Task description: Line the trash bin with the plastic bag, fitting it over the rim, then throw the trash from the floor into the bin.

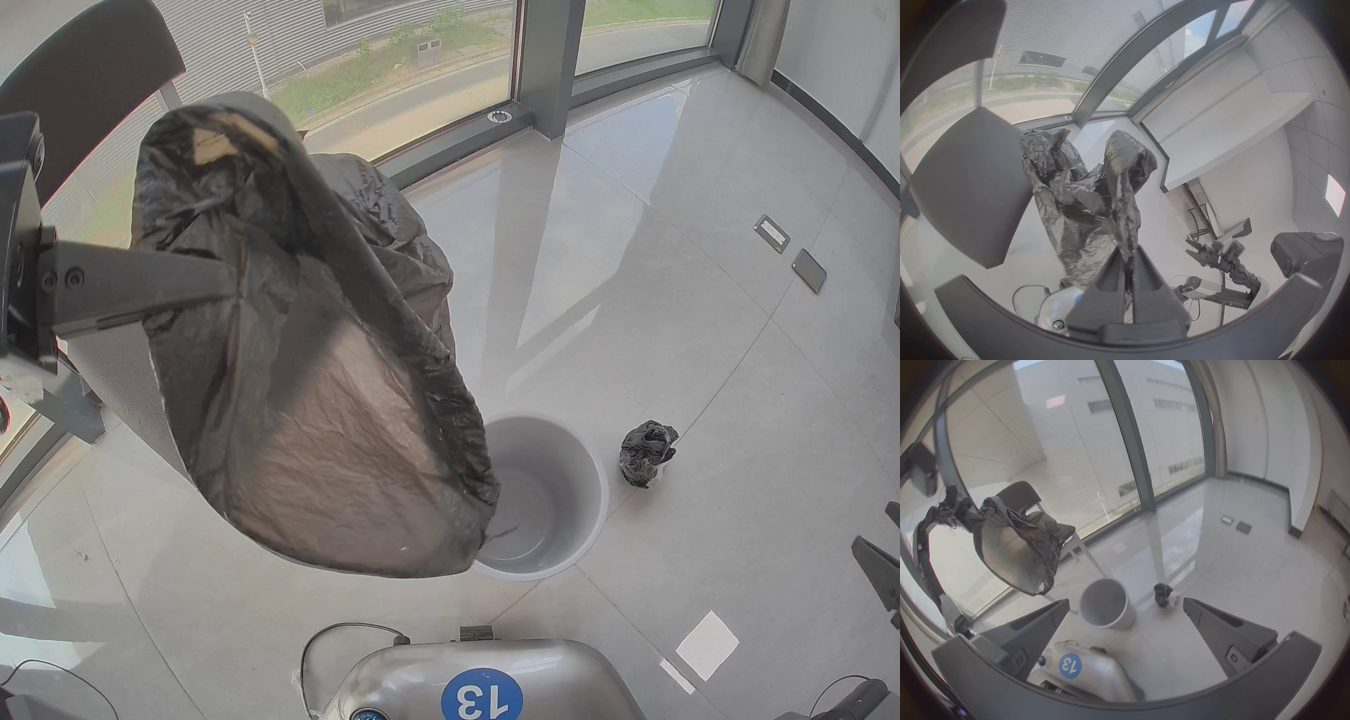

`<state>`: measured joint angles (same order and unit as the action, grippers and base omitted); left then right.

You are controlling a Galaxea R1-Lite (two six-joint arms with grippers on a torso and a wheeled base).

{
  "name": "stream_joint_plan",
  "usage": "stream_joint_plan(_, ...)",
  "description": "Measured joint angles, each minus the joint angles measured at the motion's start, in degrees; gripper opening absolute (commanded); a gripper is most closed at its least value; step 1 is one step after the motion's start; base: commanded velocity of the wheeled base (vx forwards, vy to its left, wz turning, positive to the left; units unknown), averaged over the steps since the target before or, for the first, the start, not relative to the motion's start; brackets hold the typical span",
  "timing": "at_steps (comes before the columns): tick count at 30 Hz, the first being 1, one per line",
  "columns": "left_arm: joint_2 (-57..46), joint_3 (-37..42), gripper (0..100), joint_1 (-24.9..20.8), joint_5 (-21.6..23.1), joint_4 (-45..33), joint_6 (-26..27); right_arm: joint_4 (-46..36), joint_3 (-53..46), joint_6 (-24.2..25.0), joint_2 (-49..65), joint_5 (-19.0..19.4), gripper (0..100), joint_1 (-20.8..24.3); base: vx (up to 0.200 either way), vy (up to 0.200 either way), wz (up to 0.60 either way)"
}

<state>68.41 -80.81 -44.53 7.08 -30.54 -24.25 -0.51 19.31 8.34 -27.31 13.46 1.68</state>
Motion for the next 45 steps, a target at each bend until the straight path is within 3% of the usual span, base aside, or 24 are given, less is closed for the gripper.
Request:
stream_joint_plan(6,2.58,-3.39,0,-5.07,-0.46,2.9,1.45,2.01,3.06,1.34,-13.57,2.74,100,1.87,0.0,0.0,0.0)
stream_joint_plan(14,6.3,-9.62,0,-9.11,-0.55,4.35,1.67,13.26,5.08,0.02,-29.39,3.75,100,8.53,0.0,0.0,0.0)
stream_joint_plan(26,10.03,-17.04,0,-12.3,-0.63,4.89,-1.23,31.9,12.41,-0.57,-50.58,-1.37,100,20.55,0.0,0.0,0.0)
stream_joint_plan(35,13.07,-19.96,0,-14.64,-0.77,8.12,-3.78,34.45,17.63,-0.29,-57.06,-2.11,100,27.61,0.0,0.0,0.0)
stream_joint_plan(45,18.52,-24.89,0,-15.8,-2.66,8.34,-5.39,37.77,23.52,-0.11,-61.53,-6.44,100,34.23,0.0,0.0,0.0)
